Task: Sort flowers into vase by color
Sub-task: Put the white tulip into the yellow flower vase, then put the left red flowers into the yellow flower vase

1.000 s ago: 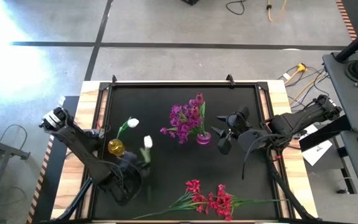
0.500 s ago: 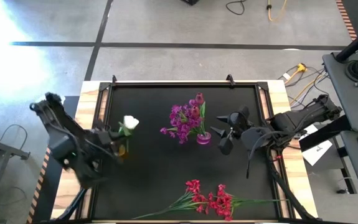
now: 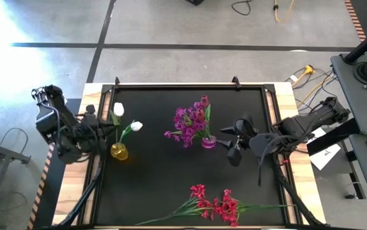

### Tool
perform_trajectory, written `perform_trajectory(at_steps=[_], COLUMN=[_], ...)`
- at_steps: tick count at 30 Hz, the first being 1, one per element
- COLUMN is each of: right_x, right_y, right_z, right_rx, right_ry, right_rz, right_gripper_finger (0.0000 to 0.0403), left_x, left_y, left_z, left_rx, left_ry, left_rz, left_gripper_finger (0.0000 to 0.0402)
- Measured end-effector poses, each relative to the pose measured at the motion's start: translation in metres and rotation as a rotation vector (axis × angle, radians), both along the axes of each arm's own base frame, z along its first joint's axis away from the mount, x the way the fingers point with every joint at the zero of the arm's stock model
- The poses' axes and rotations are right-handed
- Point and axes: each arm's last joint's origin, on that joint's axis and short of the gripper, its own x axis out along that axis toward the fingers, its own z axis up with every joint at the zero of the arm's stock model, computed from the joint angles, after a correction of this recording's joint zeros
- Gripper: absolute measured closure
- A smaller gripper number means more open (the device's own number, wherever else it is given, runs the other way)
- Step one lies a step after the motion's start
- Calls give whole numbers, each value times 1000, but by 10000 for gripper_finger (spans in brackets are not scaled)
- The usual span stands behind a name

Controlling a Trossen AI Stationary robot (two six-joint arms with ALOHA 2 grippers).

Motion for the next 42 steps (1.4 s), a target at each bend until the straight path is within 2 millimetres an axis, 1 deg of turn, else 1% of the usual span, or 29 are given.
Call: perform_trajectory(at_steps=[4,9,11,14,18,22,26,29,33,37,42], right_x=[-2,-2,-2,-2,-2,-2,-2,-2,-2,-2,-2], right_y=[5,6,5,5,5,5,5,5,5,5,5], right_z=[0,0,0,0,0,0,0,0,0,0,0], right_rx=[32,57,56,56,55,71,71,61,45,45,45], right_ry=[-11,-19,-20,-21,-21,-26,-25,-22,-17,-17,-16], right_rz=[1,-10,-13,-14,-14,-23,-23,-18,-8,-8,-7], right_gripper_finger=[179,179,179,179,179,179,179,179,179,179,179], left_x=[-6,-9,-10,-12,-14,-19,-23,-27,-31,-33,-31], left_y=[9,13,15,17,20,23,25,26,26,19,10], left_z=[-17,-39,-44,-46,-46,-41,-32,-28,-26,-23,-11], left_rx=[36,35,22,4,-25,-159,-328,-405,-493,-604,-689], left_ry=[-15,-16,-21,-33,-35,42,84,188,355,545,645], left_rz=[19,27,32,36,31,-36,-63,-82,-61,-73,-95], left_gripper_finger=[398,398,398,398,395,376,352,333,307,281,254])
